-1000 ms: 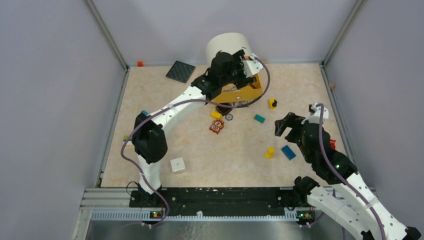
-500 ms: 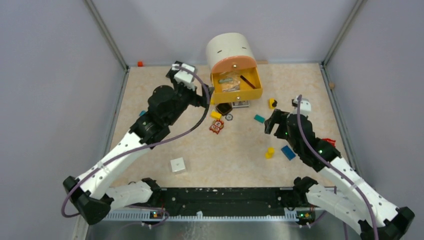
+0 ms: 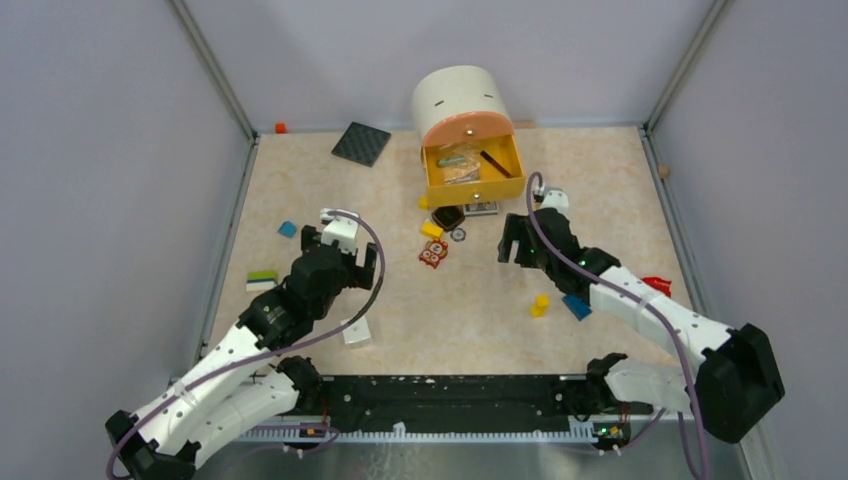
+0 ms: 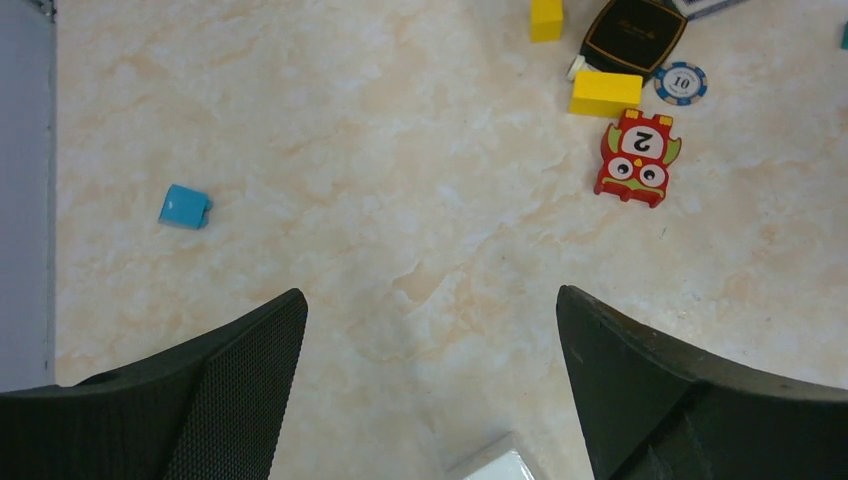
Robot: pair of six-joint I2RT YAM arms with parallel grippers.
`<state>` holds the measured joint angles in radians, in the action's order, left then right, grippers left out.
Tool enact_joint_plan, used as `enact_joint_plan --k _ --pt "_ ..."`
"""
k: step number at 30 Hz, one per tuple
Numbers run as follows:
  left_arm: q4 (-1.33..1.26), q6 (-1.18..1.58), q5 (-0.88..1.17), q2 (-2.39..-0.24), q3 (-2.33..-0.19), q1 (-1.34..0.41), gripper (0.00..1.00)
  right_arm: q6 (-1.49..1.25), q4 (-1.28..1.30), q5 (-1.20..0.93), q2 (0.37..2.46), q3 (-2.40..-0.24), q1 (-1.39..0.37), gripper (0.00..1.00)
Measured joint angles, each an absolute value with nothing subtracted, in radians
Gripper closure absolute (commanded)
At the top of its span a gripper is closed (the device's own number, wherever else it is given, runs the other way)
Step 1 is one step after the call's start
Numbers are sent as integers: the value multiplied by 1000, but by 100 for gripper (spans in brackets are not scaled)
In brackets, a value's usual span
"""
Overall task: Organize the makeup
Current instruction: Close the drawer in the storage box.
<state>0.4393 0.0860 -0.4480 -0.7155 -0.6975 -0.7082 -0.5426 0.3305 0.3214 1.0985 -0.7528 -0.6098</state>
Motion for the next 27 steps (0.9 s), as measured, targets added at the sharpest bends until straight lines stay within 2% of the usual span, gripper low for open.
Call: enact_joint_plan --k 10,20,27 --pt "435 110 -533 -769 -698 -705 1 -536 97 304 1298 -809 -615 22" --pt "419 110 -492 -702 -698 -689 1 -426 -116 294 1643 -1060 -620 22" --pt "418 109 -471 -704 -697 -686 1 -399 -116 339 1766 -1182 -622 22"
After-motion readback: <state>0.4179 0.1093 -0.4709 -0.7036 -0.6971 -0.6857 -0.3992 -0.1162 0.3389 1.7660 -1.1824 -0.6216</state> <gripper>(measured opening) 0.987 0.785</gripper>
